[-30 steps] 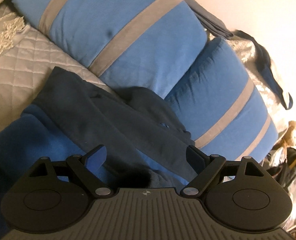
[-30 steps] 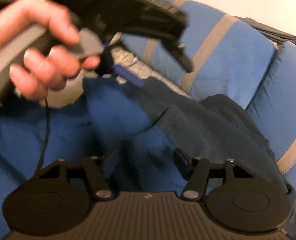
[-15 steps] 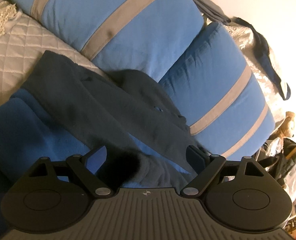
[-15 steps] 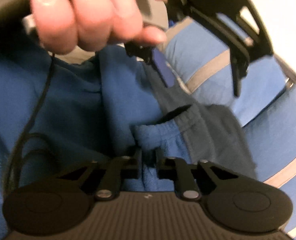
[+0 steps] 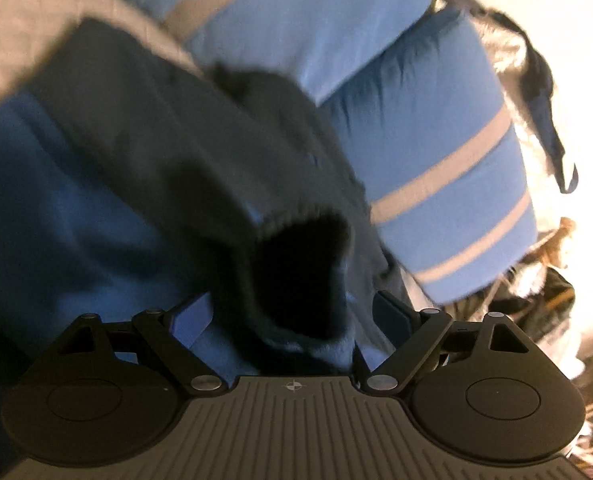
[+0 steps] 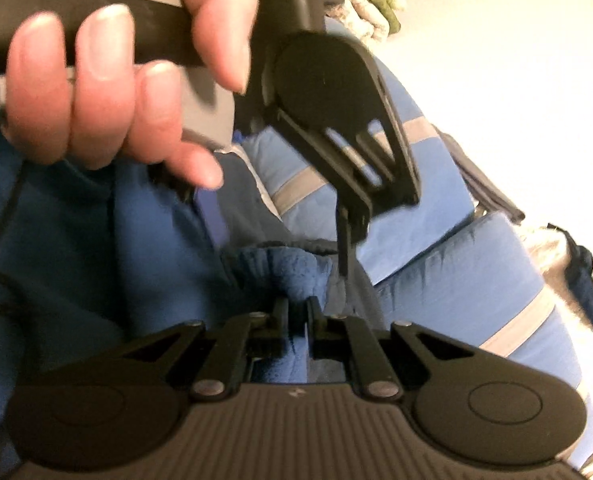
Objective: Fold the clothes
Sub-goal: 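Grasp the sleeve cuff with the right gripper while the left gripper approaches it, then close the left gripper on the dark cuff while the right gripper opens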
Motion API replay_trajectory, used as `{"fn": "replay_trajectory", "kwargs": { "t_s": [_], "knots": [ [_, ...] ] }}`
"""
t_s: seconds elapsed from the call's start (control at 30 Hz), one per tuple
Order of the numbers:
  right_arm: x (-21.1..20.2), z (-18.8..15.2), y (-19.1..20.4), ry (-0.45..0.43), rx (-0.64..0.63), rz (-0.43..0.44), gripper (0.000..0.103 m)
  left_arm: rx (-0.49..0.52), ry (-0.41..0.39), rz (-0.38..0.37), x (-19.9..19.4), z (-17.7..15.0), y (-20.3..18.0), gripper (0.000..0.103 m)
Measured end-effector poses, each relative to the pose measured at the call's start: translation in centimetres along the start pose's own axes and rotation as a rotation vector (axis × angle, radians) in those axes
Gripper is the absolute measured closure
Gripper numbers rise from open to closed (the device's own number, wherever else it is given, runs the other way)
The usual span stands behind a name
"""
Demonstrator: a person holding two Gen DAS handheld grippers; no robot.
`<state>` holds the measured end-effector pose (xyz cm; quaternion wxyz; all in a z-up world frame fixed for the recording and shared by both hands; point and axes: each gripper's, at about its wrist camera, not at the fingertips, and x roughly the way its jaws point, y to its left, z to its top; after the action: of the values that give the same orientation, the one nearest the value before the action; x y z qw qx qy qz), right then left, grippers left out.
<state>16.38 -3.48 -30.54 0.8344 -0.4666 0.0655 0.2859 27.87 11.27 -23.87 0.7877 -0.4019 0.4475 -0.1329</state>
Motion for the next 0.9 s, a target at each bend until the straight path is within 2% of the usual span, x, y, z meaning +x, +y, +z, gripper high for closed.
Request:
{"fn": "replay_trajectory", "kwargs": {
  "t_s": [0.1, 0.23, 0.37, 0.43, 0.53, 0.6, 0.67, 0.7, 0.73, 0.77, 0.8, 0.87, 0.9],
  "knots": [
    [-0.4, 0.0, 0.4, -0.010, -0.036, -0.014, 0.094, -0.092, 0.038, -0.057, 0.7, -0.1, 1.2, 0.016],
    [-0.9, 0.0, 1.2, -0.019, -0.094, 0.011, 0.094, -0.141, 0.052, -0.065, 0.9, -0.2, 2.1, 0.018],
    [-1.1, 0.0, 1.5, -0.028, -0.112, 0.038, 0.094, -0.154, 0.050, -0.046, 1.1, -0.3, 2.5, 0.043],
    [-1.3, 0.0, 1.4, -0.033, -0.112, 0.049, 0.094, -0.156, 0.052, -0.038, 1.2, -0.3, 2.5, 0.048],
    [-1.3, -0.2, 1.3, -0.035, -0.113, 0.062, 0.094, -0.142, 0.040, -0.026, 1.4, -0.3, 2.4, 0.065],
    [-1.3, -0.4, 1.2, -0.034, -0.113, 0.069, 0.094, -0.135, 0.030, -0.022, 1.4, -0.2, 2.3, 0.082],
    [-1.2, -0.6, 1.1, -0.033, -0.107, 0.072, 0.094, -0.138, 0.017, -0.030, 1.2, -0.1, 2.3, 0.085],
    [-1.2, -0.6, 1.0, -0.034, -0.096, 0.071, 0.091, -0.140, 0.009, -0.037, 1.0, -0.2, 2.3, 0.086],
    [-1.3, -0.6, 1.0, -0.037, -0.078, 0.055, 0.074, -0.141, -0.004, -0.049, 0.8, -0.1, 2.2, 0.086],
    [-1.4, -0.6, 1.0, -0.041, -0.055, 0.033, 0.065, -0.142, -0.018, -0.063, 0.6, -0.1, 2.1, 0.086],
    [-1.3, -0.7, 0.7, -0.039, -0.029, 0.004, 0.049, -0.140, -0.035, -0.076, 0.4, -0.1, 1.9, 0.087],
    [-0.7, -1.0, -0.3, -0.009, 0.041, -0.044, 0.028, -0.123, -0.076, -0.097, -0.1, 0.0, 1.3, 0.087],
    [-0.4, -1.3, -0.8, 0.007, 0.078, -0.062, 0.026, -0.106, -0.101, -0.103, -0.4, 0.0, 0.8, 0.087]
  ]
}}
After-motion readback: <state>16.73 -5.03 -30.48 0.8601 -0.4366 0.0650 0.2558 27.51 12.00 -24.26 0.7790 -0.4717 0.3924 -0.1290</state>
